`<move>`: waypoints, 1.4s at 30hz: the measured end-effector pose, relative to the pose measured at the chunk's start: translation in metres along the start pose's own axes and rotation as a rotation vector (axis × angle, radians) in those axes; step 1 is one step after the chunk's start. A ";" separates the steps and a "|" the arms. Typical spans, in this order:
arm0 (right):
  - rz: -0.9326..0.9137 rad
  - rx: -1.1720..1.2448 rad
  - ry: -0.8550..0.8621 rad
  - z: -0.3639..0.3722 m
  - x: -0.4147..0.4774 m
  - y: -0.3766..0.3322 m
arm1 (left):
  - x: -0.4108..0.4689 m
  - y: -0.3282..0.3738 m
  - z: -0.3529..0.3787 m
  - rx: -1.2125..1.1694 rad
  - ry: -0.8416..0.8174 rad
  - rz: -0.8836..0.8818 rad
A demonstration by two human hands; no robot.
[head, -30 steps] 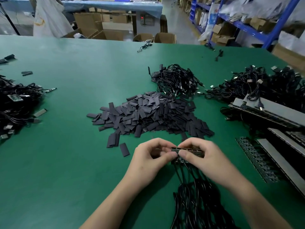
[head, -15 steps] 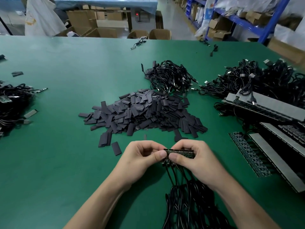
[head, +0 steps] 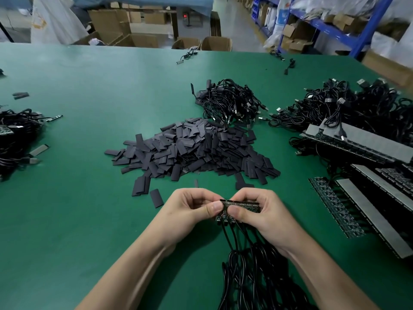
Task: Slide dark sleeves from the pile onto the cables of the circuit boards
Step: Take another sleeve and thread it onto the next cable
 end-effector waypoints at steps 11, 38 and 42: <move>0.004 0.031 -0.003 0.002 0.002 0.000 | 0.000 0.000 0.001 -0.030 0.004 -0.021; -0.241 -0.530 0.156 0.007 -0.005 -0.010 | -0.005 0.011 -0.004 -0.041 0.001 0.188; -0.300 -0.528 0.090 0.017 -0.008 -0.013 | -0.007 0.012 0.001 -0.034 0.009 0.253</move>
Point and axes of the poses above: each hand's wrist, its own x-axis towards the middle knuckle, its own z-axis out of the palm, y = z × x, the point moved 1 cm from there along x, towards the middle knuckle, and after that the axes turned 2 degrees about -y, right-handed, at the moved point
